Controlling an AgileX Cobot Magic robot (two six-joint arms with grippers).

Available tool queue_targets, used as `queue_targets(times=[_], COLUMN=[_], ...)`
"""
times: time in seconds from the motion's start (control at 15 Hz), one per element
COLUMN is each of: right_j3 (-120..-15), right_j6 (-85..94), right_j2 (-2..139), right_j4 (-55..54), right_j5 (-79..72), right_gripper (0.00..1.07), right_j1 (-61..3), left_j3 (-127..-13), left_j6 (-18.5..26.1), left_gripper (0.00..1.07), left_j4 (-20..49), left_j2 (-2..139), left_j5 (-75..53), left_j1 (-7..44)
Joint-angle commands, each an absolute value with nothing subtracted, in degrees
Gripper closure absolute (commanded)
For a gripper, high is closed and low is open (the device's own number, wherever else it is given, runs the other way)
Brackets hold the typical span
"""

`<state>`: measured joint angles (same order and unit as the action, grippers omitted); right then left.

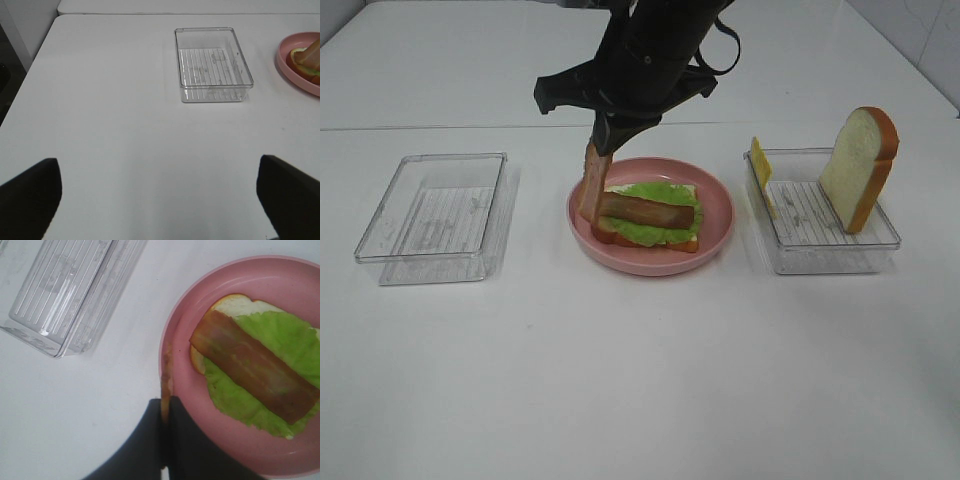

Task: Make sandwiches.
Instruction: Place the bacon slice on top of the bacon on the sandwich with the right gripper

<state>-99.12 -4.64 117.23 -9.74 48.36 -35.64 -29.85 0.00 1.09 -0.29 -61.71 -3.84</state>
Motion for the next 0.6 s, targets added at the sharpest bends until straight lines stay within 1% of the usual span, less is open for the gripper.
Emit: queue_targets(times=[0.07, 0.13, 0.2, 0.4, 0.47, 0.6], right_j3=[-99.6, -99.6, -99.6, -99.6, -99.6, -99.6], right_j6=[-3.7, -3.2, -3.2, -5.7, -9.1, -10.5], right_j2=[119.3, 119.8, 121.2, 122.4, 123.7, 124.6], right_j4=[-9.2, -8.8, -3.5, 3.6, 11.5, 15.4], right_j5=[46.5, 46.4, 46.0, 45.4, 44.5, 43.6], right_gripper=[1.07, 1.07, 1.07, 1.07, 1.07, 1.07], right_j1=[-35.7, -35.7, -35.7, -35.6, -35.6, -35.6], left_j3=[-29.7, -29.7, -29.7, -29.7, -29.7, -29.7], left_j6=[-0.3, -0.3, -0.3, -0.3, -0.3, -0.3], left_gripper=[0.08, 0.08, 0.08, 0.08, 0.08, 0.08], left_j4=[1.5, 1.5, 1.5, 1.5, 1.5, 1.5], left_j2=[-1.3, -1.3, -1.3, -1.3, -1.3, -1.3], left_j5=[-61.5, -61.5, -61.5, -61.5, -61.5, -61.5], left_j1=[-4.0, -4.0, -4.0, -4.0, -4.0, -4.0])
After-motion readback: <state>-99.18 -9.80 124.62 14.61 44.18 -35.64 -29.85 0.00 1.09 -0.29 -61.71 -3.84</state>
